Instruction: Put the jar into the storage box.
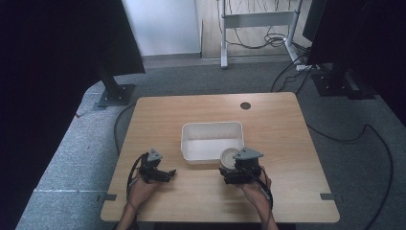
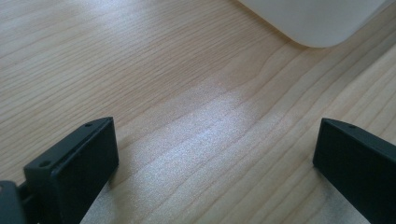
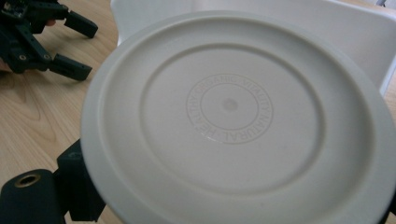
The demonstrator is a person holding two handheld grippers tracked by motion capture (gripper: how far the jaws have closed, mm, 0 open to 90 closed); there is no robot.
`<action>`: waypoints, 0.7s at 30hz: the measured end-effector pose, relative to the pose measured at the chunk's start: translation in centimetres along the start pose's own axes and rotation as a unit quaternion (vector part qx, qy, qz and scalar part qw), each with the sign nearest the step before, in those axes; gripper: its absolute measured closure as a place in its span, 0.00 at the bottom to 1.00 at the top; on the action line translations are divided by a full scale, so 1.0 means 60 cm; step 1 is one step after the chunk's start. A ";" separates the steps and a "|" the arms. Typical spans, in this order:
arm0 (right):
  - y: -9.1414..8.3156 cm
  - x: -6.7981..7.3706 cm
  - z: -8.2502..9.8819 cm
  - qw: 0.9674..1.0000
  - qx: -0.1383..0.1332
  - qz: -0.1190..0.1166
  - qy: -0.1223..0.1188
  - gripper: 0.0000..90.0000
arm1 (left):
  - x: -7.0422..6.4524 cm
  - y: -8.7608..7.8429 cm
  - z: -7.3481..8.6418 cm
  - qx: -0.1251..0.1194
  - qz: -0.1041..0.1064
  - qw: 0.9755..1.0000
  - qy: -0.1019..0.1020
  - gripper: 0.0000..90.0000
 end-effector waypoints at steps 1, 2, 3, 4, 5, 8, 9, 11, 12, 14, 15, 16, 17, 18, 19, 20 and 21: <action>0.002 0.000 -0.005 1.000 -0.001 0.001 0.001 0.10 | 0.000 0.000 0.000 0.000 0.000 1.000 0.000 0.00; 0.003 0.000 -0.007 1.000 0.000 0.001 0.000 0.10 | 0.000 0.000 0.000 0.000 0.000 1.000 0.000 0.00; 0.003 0.000 -0.007 1.000 0.000 0.001 0.000 0.10 | 0.000 0.000 0.000 0.000 0.000 1.000 0.000 0.00; 0.006 0.000 -0.013 1.000 -0.001 0.002 0.001 0.10 | 0.000 0.000 0.000 0.000 0.000 1.000 0.000 0.00; 0.007 0.000 -0.015 1.000 -0.002 0.002 0.001 0.10 | 0.000 0.000 0.000 0.000 0.000 1.000 0.000 0.00; 0.012 0.000 -0.022 1.000 -0.002 0.002 0.001 0.10 | 0.000 0.000 0.000 0.000 0.000 1.000 0.001 0.00; 0.012 0.000 -0.022 1.000 -0.002 0.002 0.001 0.10 | 0.000 0.000 0.000 0.000 0.000 1.000 0.001 0.00; 0.015 0.000 -0.026 1.000 -0.003 0.001 0.002 0.10 | 0.000 0.000 0.000 0.000 0.000 1.000 0.001 0.00; 0.018 0.001 -0.031 1.000 -0.002 0.003 -0.001 0.10 | 0.000 0.000 0.000 0.000 0.001 1.000 0.001 0.00; 0.020 0.001 -0.036 1.000 -0.003 0.004 -0.002 0.10 | 0.000 0.000 0.000 0.000 0.000 1.000 0.001 0.00; 0.021 0.002 -0.039 1.000 -0.004 0.004 -0.002 0.10 | 0.000 0.000 0.000 0.000 0.000 1.000 0.001 0.00; 0.021 0.002 -0.039 1.000 -0.004 0.004 -0.002 0.10 | 0.000 0.000 0.000 0.000 0.001 1.000 0.001 0.00; 0.023 0.003 -0.044 1.000 -0.006 0.005 -0.006 0.10 | 0.000 0.000 0.000 0.000 0.001 1.000 0.002 0.00; 0.023 0.003 -0.044 1.000 -0.006 0.005 -0.006 0.10 | 0.000 0.000 0.000 0.000 0.001 1.000 0.002 0.00; 0.024 0.003 -0.047 1.000 -0.007 0.005 -0.007 0.10 | 0.000 0.000 0.000 0.000 0.001 1.000 0.001 0.00; 0.026 0.003 -0.051 1.000 -0.008 0.005 -0.006 0.10 | 0.000 0.000 0.000 0.000 0.001 1.000 0.002 0.00; 0.028 0.003 -0.053 1.000 -0.008 0.006 -0.005 0.10 | 0.000 0.000 0.000 0.000 0.001 1.000 0.002 0.00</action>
Point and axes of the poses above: each handheld gripper's, and its own axes: y roughly forward along the jaws, z roughly out of its underside, x roughly to its left, the point moved 3 cm from there along y, roughly forward along the jaws, and after that the axes turned 12 degrees about x, right-handed, at the moved point
